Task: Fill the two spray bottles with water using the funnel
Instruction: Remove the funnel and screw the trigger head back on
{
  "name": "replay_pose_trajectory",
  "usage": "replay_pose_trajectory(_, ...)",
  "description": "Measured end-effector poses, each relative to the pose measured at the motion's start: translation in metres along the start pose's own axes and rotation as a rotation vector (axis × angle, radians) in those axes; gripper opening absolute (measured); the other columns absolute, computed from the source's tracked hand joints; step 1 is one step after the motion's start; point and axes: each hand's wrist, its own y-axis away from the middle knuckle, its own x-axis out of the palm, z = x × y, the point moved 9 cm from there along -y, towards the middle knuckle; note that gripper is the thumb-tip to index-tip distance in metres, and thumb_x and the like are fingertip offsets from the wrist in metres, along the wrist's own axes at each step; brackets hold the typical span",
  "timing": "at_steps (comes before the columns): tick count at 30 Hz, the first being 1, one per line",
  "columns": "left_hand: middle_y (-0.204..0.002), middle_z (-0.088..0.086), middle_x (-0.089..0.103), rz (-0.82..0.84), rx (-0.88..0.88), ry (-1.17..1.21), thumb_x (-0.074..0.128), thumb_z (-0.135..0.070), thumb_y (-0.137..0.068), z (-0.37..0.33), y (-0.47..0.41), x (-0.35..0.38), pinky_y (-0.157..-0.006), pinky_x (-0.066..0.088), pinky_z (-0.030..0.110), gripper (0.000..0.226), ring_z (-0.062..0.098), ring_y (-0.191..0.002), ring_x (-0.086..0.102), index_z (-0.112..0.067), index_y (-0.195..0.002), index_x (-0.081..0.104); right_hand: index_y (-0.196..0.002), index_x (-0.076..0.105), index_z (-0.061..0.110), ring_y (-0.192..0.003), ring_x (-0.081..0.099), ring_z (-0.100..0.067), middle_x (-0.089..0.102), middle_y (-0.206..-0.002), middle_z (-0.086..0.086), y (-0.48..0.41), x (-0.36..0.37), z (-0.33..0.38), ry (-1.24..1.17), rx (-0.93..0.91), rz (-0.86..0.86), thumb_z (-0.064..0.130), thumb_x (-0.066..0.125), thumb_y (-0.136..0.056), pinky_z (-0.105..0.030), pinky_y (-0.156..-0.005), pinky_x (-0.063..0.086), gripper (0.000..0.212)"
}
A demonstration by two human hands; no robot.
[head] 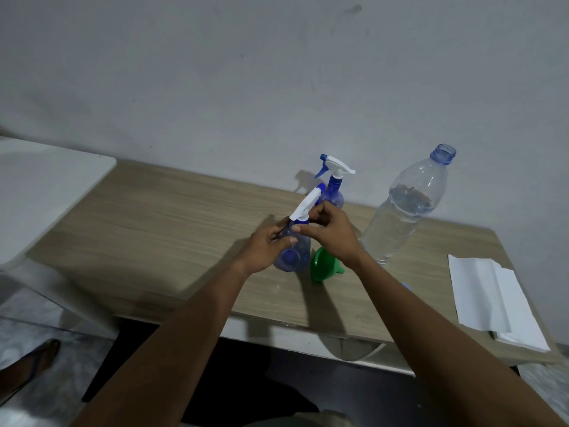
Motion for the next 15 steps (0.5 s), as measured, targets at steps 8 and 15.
replay_pose_trajectory(8,-0.129,-0.001,0.068,-0.002,0.011,0.025,0.064,-0.008,-0.096,-0.001,0.000,0.003,-0.102,0.050,0.026,0.048,0.012,-0.120,0.063,-0.022,-0.140,0.055,-0.122,0.066,0.006,-0.106,0.071,-0.011,0.075,-0.114,-0.006,0.000,-0.002,0.000,-0.003,-0.021,0.125,0.006,0.070,-0.094,-0.026,-0.097,0.055,0.028)
replay_pose_trajectory(15,-0.129,0.002,0.067,-0.039,0.010,0.041,0.063,-0.001,-0.094,0.003,-0.002,0.003,-0.105,0.048,0.027,0.049,0.013,-0.119,0.063,-0.020,-0.138,0.055,-0.104,0.064,0.008,-0.094,0.069,-0.017,0.072,-0.100,-0.008,-0.002,0.004,0.007,0.104,-0.081,0.003,0.014,0.080,-0.087,-0.016,-0.083,0.054,0.024)
